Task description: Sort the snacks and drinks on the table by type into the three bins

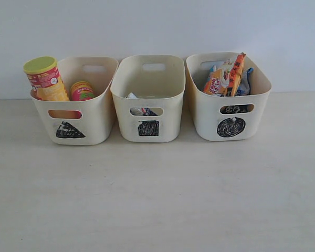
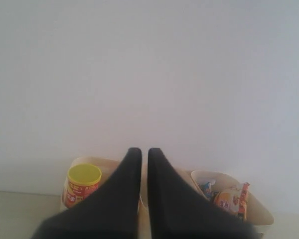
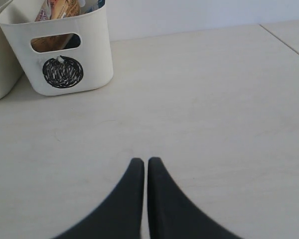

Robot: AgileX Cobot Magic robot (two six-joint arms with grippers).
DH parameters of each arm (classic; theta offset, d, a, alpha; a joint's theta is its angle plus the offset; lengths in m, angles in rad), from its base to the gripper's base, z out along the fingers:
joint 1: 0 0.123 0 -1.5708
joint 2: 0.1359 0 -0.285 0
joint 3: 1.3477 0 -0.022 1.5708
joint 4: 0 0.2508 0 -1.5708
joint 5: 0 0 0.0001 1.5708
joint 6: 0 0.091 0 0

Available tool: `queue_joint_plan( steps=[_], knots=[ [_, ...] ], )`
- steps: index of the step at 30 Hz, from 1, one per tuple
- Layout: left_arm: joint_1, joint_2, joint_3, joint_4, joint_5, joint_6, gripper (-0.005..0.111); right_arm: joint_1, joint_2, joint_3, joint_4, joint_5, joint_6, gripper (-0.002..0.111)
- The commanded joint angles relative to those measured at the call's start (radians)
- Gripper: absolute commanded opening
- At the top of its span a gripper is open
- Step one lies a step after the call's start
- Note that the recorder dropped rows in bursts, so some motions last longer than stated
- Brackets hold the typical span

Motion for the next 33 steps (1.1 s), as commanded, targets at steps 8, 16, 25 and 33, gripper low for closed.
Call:
queue_joint_plan(
  steps=[8,16,25,33],
  knots=[
    [0.004,-0.03,0.156,0.194,0.005,-0.031,0.004,-0.001,-0.006,0.0,-0.001,-0.001,-0.004,0.0],
    [0.004,-0.09,0.366,0.281,-0.01,-0.031,0.004,-0.001,-0.006,0.0,-0.001,-0.001,-0.004,0.0],
    [0.004,-0.238,0.629,0.287,-0.166,-0.031,0.004,-0.001,-0.006,0.0,-0.001,-0.001,-0.004,0.0],
    [0.004,-0.323,0.762,0.301,-0.19,-0.033,0.004,-0.001,-0.006,0.0,-0.001,-0.001,-0.004,0.0]
  ],
)
